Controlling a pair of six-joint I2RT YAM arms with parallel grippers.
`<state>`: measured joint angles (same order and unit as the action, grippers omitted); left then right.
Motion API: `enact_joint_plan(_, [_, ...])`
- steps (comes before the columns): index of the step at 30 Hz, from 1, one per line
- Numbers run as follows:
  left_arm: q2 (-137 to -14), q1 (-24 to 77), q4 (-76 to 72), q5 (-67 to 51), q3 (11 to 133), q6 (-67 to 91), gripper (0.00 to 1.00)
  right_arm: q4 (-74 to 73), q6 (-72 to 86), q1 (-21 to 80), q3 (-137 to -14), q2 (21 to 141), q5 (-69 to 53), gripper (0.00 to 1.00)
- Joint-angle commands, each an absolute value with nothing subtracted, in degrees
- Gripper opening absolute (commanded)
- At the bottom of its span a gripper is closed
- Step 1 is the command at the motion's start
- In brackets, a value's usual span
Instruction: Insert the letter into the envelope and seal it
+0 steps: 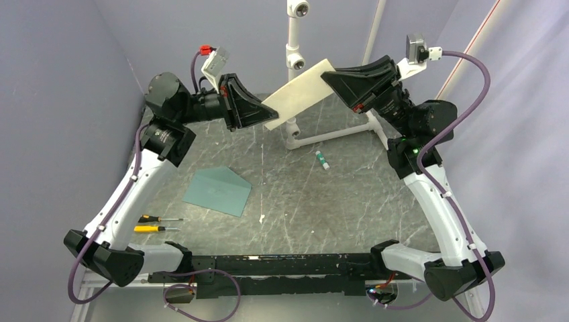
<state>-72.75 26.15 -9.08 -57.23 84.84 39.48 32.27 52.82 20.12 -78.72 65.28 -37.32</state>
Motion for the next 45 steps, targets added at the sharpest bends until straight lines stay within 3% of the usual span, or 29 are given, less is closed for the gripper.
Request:
enact_joint_plan(1, [-73.0, 25.8, 10.0, -59.8, 91.1, 21.8, 0.02, 17.5, 39.2, 20.0, -82.4, 63.2, -38.8, 0.34])
enact_joint_plan(3, [-73.6, 25.8, 25.5, -56.8, 95.4, 7.8, 0.02, 3.3, 27.2, 20.0, -86.2, 62.9, -38.8, 0.60])
enact_joint_plan(5, [-74.2, 25.8, 37.1, -52.5, 98.2, -4.3, 0.02, -9.6, 13.2, 20.0, -90.1, 63.0, -37.2, 0.76])
enact_joint_plan(9, [-74.4, 25.8, 47.5, -47.2, 98.6, -18.8, 0.02, -20.8, -1.9, 20.0, -93.5, 63.3, -40.1, 0.84])
enact_joint_plan(18, [-74.7, 25.8, 51.0, -42.6, 93.8, -36.1, 0.02, -24.3, -10.2, 21.7, -96.7, 68.9, -52.0, 0.84])
enact_joint_plan(29, [-78.2, 26.1, 55.8, -45.8, 94.2, -44.7, 0.03, -36.4, -24.3, 33.8, -96.9, 76.7, -42.7, 0.85])
enact_joint_plan(35, [-78.1, 26.3, 57.5, -45.6, 94.5, -46.1, 0.03, -41.6, -28.8, 36.9, -98.1, 80.9, -39.6, 0.81])
enact_joint_plan(40, [-78.0, 26.7, 58.5, -46.4, 94.6, -46.3, 0.03, -43.1, -30.2, 37.8, -98.3, 82.8, -37.9, 0.72])
enact_joint_plan(45, [-78.0, 27.3, 59.6, -46.8, 94.6, -46.7, 0.02, -42.9, -29.4, 38.2, -98.1, 83.1, -37.9, 0.47])
